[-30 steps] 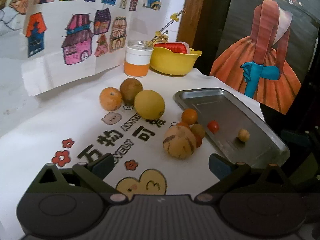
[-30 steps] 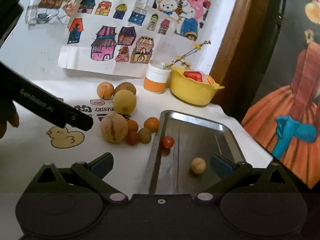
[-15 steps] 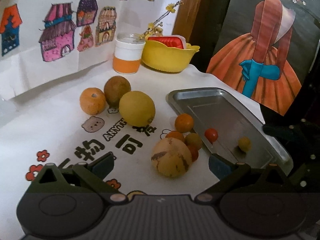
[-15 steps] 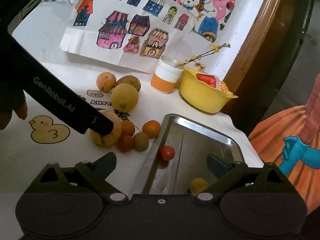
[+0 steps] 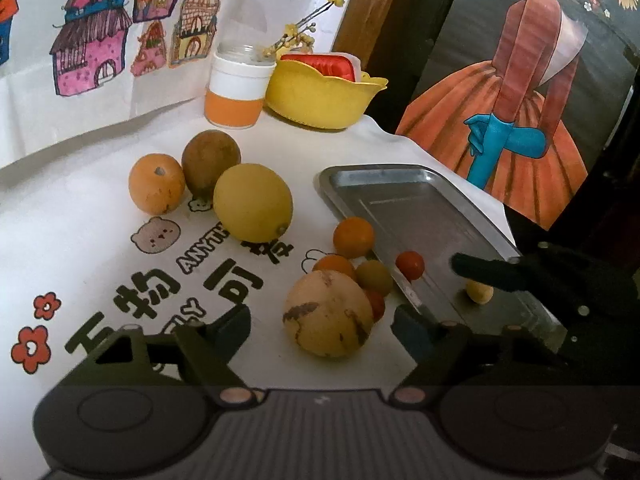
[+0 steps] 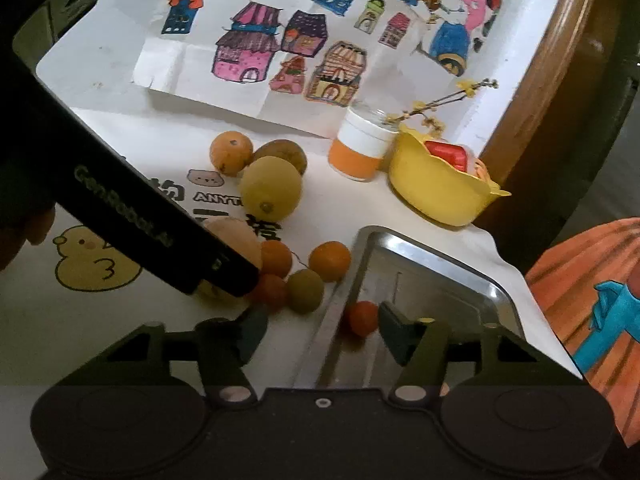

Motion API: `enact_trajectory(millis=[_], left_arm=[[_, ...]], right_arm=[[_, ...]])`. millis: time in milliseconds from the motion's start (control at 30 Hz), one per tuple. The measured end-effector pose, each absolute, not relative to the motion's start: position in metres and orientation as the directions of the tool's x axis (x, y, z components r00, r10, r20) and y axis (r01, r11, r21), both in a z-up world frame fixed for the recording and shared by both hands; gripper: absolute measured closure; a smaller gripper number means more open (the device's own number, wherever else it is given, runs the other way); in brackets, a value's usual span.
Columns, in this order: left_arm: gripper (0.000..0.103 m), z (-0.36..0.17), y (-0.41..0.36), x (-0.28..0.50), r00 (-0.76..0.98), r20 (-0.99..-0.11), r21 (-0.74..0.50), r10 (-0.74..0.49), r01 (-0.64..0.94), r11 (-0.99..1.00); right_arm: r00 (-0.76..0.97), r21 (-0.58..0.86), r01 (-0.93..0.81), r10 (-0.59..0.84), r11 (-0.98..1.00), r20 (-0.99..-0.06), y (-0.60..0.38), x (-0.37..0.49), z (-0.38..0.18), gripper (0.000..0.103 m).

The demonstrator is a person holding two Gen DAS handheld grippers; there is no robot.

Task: Organize fruits
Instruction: 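Grasp the large striped fruit with the left tool while the right tool grasps a red cherry tomato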

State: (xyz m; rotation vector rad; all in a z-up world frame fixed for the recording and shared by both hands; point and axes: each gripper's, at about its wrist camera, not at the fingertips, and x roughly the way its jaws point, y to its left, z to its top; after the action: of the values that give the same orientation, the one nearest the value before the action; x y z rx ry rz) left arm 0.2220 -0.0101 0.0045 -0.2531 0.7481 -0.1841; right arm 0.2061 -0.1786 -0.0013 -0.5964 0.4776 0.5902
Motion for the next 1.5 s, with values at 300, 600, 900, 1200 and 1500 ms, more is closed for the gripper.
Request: enact_trajectory(millis=[300,600,900,1200,1500], left_arm=[[0.047,-0.001,-0.007,0.233,0.699,-0.653,-0.333,-0.291,0.079,0.939],[0.049,-0.001,0.007,0.228,0.712,-0.655,-0.342,-0.255,0.021,0.939],[0.049,0.002,0.018,0.221,0.719,-0.661,-0.317,-0.215,-0.008,0.948],[0.049,0.002,0.019,0.22,0.718,-0.66,-0.327,-0.222,-0.008,0.945],[0.049,0.003,0.015,0.215,0.716,-0.658,-0.328,-0.234,0.008,0.945]], right_arm=[[0.707,-0.374,-0.666,0.386,0.645,-0.593,-0.169,0.207,-0.006,0.055],[0.692,-0.367,-0.681,0.394,0.633,-0.605,-0.16,0.21,-0.01,0.063],[0.68,-0.368,-0.695,0.4,0.617,-0.614,-0.15,0.212,-0.012,0.069],[0.669,-0.361,-0.702,0.396,0.614,-0.629,-0.143,0.215,-0.012,0.079],[0.683,-0.341,-0.682,0.395,0.647,-0.615,-0.15,0.208,-0.012,0.08]])
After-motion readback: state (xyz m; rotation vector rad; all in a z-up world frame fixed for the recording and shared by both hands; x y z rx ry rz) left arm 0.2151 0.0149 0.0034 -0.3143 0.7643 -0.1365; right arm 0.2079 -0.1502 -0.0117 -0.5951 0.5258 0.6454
